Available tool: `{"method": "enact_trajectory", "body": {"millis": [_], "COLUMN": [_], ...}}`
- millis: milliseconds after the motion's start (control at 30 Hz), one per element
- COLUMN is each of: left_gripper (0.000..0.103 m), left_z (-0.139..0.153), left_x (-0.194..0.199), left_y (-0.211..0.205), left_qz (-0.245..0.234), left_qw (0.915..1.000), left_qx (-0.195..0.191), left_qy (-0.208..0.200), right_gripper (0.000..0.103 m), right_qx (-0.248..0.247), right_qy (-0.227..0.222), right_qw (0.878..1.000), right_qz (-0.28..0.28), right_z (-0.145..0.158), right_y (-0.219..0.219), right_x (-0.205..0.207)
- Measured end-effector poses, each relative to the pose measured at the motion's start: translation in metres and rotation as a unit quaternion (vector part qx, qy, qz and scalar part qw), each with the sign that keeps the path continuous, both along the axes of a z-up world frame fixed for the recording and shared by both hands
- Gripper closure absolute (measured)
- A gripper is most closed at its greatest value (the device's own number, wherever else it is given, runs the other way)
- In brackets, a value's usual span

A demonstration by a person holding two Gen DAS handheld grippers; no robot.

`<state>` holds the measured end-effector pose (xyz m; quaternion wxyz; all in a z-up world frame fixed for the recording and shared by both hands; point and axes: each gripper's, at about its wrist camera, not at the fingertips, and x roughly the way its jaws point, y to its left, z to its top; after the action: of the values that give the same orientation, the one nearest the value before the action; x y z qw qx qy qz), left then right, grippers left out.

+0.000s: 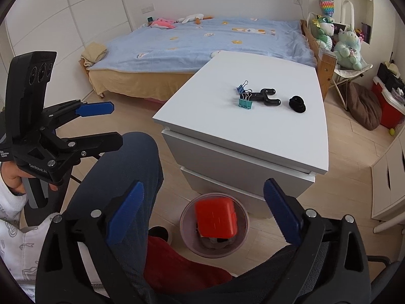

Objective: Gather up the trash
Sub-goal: 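Move the right gripper to the black hair tie and close on it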

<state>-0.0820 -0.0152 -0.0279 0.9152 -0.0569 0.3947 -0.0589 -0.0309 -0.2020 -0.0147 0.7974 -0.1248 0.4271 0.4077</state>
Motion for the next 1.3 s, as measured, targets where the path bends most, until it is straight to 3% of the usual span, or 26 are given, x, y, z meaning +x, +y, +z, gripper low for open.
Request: {"method": "enact_trajectory", "body": {"millis": [833,1300], "left_gripper": [0.008,0.008], "left_z": [-0.005,0.007], "left_x": [0.015,0.043], "left_y": [-0.003,-0.008], "left_qz": [-0.010,-0.023], "left_qw": [0.9999,0.9996], "left_qx": [-0.008,-0.001], "left_qy": [-0.003,-0.019], "right_gripper": [0.005,0.005], "right_qx": [0.002,-0.038], "right_qy": [-0.003,-0.022], "right_qw": [0.999,0.996], "right_qz": [-0.043,-0.072], "right_z": [0.005,0.018], "right_y": [-0.012,-0.007], "right_x": [0.025,0.117]}}
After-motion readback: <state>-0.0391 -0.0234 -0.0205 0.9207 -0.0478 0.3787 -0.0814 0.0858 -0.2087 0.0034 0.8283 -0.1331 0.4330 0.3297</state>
